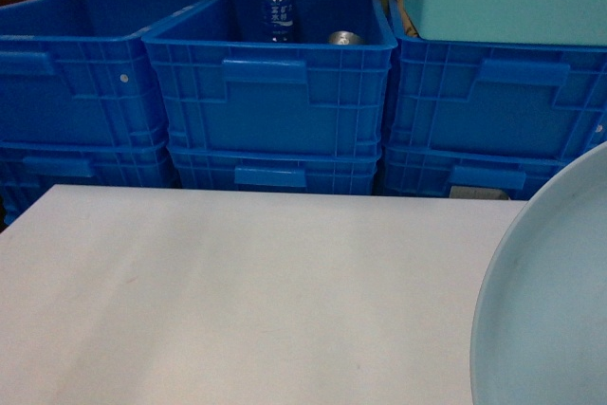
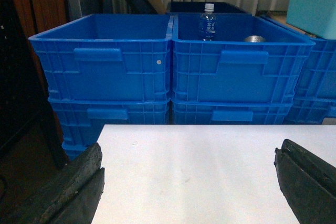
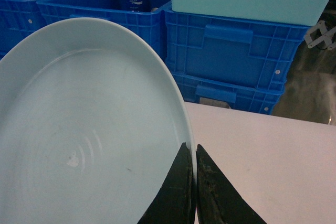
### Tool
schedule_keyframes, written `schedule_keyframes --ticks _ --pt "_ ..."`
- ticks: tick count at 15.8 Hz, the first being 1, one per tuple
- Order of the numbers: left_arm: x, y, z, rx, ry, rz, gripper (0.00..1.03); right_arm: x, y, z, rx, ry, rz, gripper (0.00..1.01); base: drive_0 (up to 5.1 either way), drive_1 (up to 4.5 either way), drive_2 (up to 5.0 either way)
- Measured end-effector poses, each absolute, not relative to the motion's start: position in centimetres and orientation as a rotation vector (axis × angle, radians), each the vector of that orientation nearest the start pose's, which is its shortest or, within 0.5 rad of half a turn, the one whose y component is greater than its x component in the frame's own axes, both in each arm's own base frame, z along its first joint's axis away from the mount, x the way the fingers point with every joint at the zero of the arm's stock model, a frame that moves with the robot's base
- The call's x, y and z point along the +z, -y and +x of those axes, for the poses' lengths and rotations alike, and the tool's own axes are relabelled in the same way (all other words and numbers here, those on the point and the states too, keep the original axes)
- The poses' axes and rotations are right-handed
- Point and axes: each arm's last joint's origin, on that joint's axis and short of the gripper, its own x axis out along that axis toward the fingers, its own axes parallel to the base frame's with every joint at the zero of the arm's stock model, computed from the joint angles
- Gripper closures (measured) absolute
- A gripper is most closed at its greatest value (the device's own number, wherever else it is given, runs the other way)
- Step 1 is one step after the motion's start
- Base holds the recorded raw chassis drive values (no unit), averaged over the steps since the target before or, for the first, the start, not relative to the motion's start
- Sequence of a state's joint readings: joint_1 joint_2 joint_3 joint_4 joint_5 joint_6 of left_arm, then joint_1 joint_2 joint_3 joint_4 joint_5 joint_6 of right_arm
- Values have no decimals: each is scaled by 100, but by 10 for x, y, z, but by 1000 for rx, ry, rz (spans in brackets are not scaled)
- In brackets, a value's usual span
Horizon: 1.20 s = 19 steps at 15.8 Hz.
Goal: Place blue tray on left shelf second layer neatly
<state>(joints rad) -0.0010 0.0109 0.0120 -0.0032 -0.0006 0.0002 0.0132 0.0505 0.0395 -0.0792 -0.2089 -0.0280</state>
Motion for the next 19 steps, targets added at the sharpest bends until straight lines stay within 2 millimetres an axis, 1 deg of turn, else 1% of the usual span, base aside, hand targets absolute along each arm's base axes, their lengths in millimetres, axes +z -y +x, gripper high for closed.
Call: schedule_keyframes --ticks 19 --pt "166 0 98 0 -2 0 5 165 -7 98 222 -87 -19 99 0 0 0"
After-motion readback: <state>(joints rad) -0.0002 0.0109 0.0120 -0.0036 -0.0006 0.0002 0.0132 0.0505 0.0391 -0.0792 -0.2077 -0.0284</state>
